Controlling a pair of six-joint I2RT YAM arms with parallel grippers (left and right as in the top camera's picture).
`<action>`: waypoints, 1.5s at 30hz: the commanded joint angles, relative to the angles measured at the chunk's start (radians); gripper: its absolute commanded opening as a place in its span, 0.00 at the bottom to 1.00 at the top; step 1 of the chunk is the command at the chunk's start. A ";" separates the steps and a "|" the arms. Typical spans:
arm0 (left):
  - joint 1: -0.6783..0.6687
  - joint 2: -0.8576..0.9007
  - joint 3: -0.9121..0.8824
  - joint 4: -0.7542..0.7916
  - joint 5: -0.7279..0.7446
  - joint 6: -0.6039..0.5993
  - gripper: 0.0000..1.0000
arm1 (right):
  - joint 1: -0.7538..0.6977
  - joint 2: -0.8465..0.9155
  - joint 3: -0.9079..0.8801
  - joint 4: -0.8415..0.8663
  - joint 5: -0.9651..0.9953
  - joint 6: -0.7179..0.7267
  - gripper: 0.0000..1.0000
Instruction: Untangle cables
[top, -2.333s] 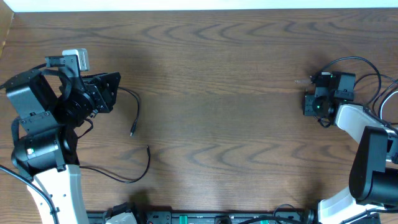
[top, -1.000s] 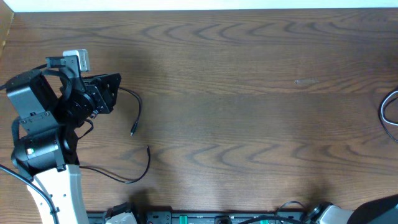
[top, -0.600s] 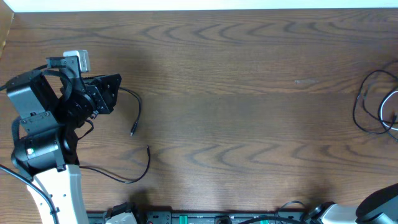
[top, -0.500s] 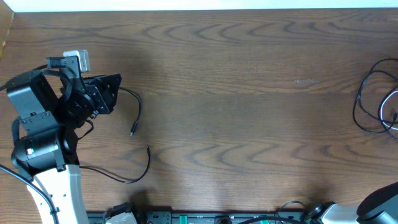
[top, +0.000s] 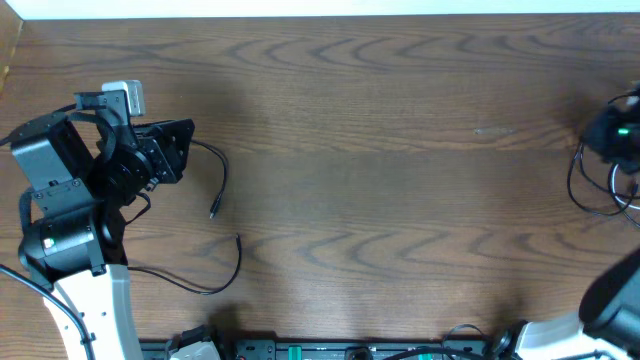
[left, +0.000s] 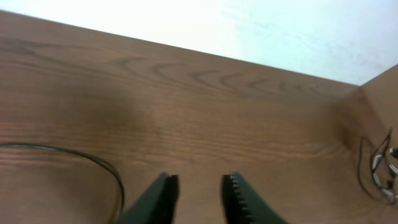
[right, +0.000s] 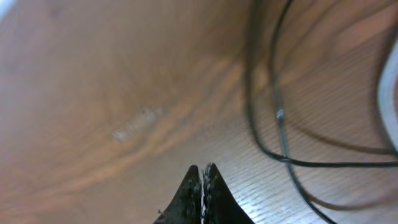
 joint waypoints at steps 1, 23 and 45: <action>-0.002 -0.003 0.007 -0.020 -0.036 0.004 0.25 | 0.045 0.106 -0.006 0.000 0.063 -0.069 0.01; -0.003 0.008 0.007 -0.041 -0.044 0.003 0.25 | -0.053 0.325 -0.006 0.021 0.459 0.095 0.02; -0.003 0.008 0.007 -0.103 -0.045 0.031 0.25 | -0.396 0.325 -0.006 0.208 0.062 0.104 0.01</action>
